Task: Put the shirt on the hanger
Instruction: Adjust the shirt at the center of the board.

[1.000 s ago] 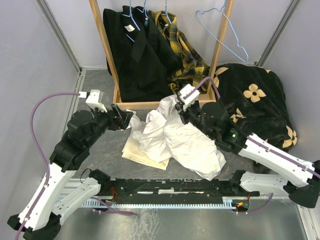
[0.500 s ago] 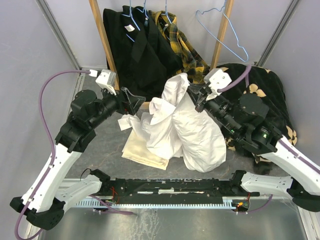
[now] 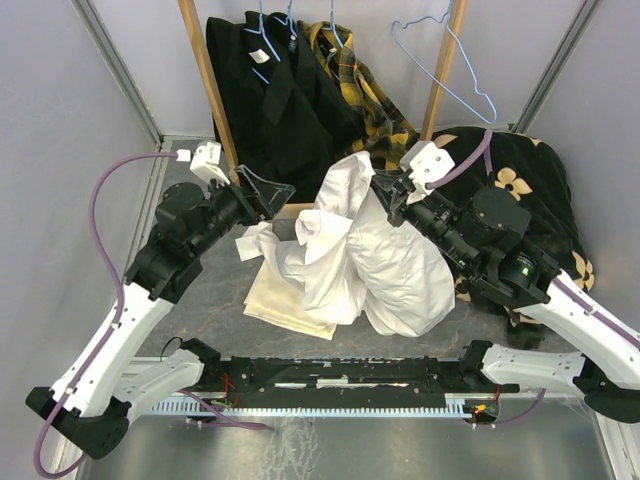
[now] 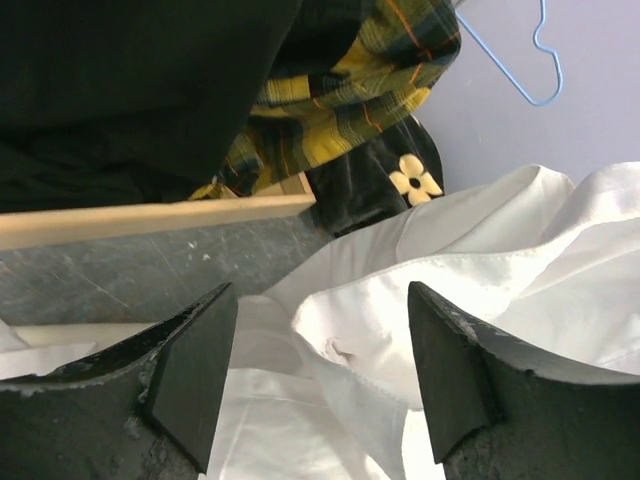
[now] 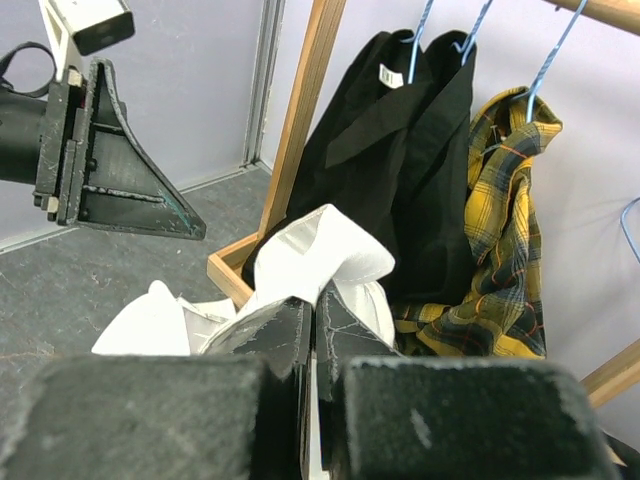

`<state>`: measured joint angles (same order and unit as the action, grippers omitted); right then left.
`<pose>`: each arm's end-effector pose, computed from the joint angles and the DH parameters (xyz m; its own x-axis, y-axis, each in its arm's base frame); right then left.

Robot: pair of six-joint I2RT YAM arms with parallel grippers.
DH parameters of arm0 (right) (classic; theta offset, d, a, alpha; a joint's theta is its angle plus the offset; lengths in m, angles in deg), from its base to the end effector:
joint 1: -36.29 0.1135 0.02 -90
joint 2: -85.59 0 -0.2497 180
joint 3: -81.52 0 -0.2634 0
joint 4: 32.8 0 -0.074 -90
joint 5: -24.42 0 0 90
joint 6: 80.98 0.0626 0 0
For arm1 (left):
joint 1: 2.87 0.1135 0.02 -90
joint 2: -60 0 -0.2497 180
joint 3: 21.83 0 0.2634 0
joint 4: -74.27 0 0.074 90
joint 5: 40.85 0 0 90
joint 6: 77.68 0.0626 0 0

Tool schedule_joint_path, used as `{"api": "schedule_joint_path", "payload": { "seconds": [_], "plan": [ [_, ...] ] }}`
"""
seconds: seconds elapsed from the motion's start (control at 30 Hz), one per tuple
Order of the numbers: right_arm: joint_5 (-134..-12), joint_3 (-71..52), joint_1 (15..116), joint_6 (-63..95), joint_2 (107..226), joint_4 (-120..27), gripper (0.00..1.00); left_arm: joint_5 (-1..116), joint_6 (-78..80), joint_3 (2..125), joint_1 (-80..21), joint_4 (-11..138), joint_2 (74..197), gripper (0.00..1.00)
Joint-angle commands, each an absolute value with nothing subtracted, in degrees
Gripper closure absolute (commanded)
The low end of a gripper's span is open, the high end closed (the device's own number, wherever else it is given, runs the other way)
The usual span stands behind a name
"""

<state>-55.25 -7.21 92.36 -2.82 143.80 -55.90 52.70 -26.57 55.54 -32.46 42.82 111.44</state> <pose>0.1448 0.1952 0.4929 0.2417 -0.0023 -0.9703 -0.6826 0.7103 -0.1717 0.2042 -0.1204 0.4108 -0.4082 -0.4888 -0.7710 0.3728 0.6817 -0.6296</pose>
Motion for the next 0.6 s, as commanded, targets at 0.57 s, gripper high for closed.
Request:
{"api": "schedule_joint_path", "payload": {
  "seconds": [0.57],
  "plan": [
    [-56.24, -8.87, 92.14, -2.28, 142.77, -52.77, 1.0, 59.69, -39.11, 43.59, -38.65, 52.6, 114.49, 0.27]
  ]
}}
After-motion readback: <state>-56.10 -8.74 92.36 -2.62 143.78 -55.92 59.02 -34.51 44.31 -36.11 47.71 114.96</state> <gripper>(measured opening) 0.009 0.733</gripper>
